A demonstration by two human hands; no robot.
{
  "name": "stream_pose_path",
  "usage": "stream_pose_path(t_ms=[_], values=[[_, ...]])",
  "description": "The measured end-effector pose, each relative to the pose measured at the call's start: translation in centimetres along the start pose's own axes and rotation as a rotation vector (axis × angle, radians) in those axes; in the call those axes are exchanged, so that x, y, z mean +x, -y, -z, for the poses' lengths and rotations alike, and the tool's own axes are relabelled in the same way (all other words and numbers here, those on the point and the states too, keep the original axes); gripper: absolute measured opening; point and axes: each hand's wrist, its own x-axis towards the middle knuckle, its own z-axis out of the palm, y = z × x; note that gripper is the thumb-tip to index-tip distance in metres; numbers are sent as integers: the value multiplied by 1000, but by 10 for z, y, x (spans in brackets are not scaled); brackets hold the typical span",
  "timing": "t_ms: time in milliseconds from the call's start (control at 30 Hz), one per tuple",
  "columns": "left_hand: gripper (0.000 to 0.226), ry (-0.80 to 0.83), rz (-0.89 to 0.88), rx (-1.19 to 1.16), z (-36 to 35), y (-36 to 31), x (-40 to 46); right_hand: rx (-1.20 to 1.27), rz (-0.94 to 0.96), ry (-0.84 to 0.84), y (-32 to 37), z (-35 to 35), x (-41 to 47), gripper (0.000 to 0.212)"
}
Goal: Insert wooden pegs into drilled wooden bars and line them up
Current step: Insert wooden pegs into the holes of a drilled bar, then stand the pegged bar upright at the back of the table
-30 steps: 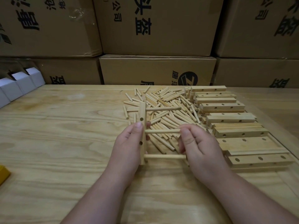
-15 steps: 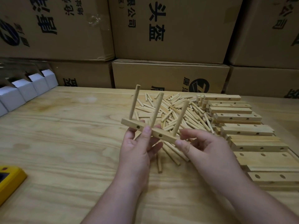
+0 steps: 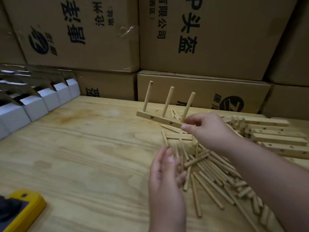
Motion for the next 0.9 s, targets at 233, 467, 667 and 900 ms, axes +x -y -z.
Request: stream_pose_path(t_ms=[233,467,667,900], values=[[23,-30,129,51,-1,-13,14,-148,-25,-3,9,-49,107,31],[21,29,143,74,5,-10,29,-285,-83,33,-6,-99,159,28],[37,74,73,97,6,-5,31,-462,-158,-27,-27,-115,169,23],[24,41,90,131,3,-2,35,-460,-163,-27,-33,-107,172,20]])
